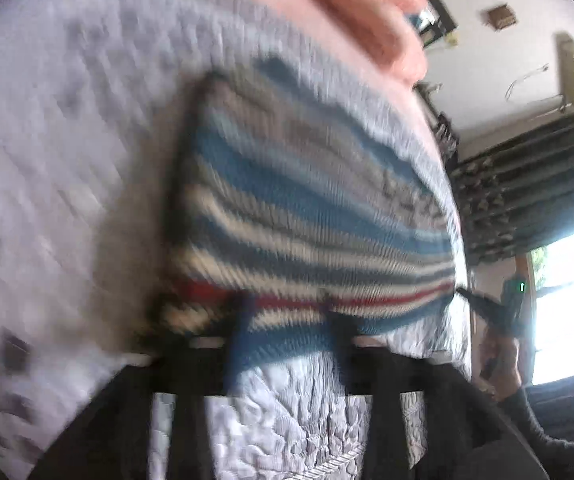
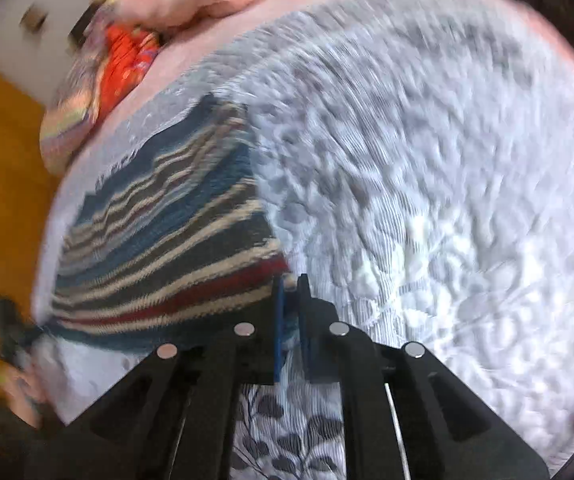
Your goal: Fold small clothes
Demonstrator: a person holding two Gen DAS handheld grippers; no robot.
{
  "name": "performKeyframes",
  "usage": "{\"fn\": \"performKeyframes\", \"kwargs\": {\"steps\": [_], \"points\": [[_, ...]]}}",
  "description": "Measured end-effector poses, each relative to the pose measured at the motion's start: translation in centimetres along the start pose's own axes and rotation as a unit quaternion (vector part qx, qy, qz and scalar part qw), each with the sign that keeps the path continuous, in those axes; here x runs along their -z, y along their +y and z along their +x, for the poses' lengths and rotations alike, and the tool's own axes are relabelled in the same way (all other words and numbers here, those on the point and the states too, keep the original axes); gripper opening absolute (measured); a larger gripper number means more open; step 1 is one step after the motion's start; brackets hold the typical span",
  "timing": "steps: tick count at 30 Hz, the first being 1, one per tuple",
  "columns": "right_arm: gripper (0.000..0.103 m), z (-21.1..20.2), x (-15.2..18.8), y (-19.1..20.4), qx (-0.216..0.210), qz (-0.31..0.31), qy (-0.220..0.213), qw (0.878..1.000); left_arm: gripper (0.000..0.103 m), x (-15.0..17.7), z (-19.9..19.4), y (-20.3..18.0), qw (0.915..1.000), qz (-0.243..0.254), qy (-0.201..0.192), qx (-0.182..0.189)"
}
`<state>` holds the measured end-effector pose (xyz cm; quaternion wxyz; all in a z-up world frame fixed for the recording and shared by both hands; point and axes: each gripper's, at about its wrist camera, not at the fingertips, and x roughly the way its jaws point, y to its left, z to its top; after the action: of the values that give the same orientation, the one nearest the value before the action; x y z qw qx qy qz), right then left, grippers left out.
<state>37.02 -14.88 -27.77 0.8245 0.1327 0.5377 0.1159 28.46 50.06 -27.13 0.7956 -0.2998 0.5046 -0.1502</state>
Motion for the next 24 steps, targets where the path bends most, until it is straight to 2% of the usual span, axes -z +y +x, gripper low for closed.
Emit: {"fn": "performKeyframes", "kwargs": {"steps": [2,3,7,8,10,13,16,19,21,24], "points": [[0.016,-1.5,1.2,4.7,0.045,-0.092,-0.023,0.994,0.072,-2.1,-2.0,0.5,0.9997,-0.009,-0.022,-0.008],[0.025,-2.1,1.8,6.1,0.056,-0.129,-0.03,0.99,0.077,-3.3,-2.9,1.3,0.9994,-0.015,-0.027,-0.018],[0.053,-2.0,7.2,14.5,0.092,-0.281,-0.044,0.954,0.079,-7.9,-3.0,5.0,0.9976,-0.065,-0.016,-0.02],[0.054,-1.3,8.5,16.4,0.091,-0.308,-0.038,0.946,0.08,-9.0,-2.1,5.5,0.9966,-0.081,-0.006,-0.013],[0.054,0.8,11.9,20.7,0.098,-0.372,-0.032,0.923,0.08,-10.7,-0.8,6.7,0.9949,-0.1,0.016,0.008],[0.057,3.9,16.3,25.8,0.11,-0.443,-0.041,0.889,0.08,-12.4,2.5,6.5,0.9932,-0.107,0.039,0.027],[0.064,6.2,18.9,30.3,0.127,-0.492,-0.073,0.858,0.08,-13.4,5.0,5.7,0.9923,-0.111,0.047,0.029],[0.066,8.4,20.4,33.9,0.15,-0.531,-0.098,0.828,0.08,-14.2,7.6,5.0,0.9919,-0.102,0.066,0.038],[0.066,9.8,20.6,35.3,0.163,-0.548,-0.112,0.813,0.08,-14.6,8.8,4.2,0.9932,-0.082,0.076,0.033],[0.066,11.3,20.6,36.7,0.167,-0.562,-0.123,0.801,0.08,-15.2,9.5,4.0,0.9931,-0.076,0.079,0.042]]}}
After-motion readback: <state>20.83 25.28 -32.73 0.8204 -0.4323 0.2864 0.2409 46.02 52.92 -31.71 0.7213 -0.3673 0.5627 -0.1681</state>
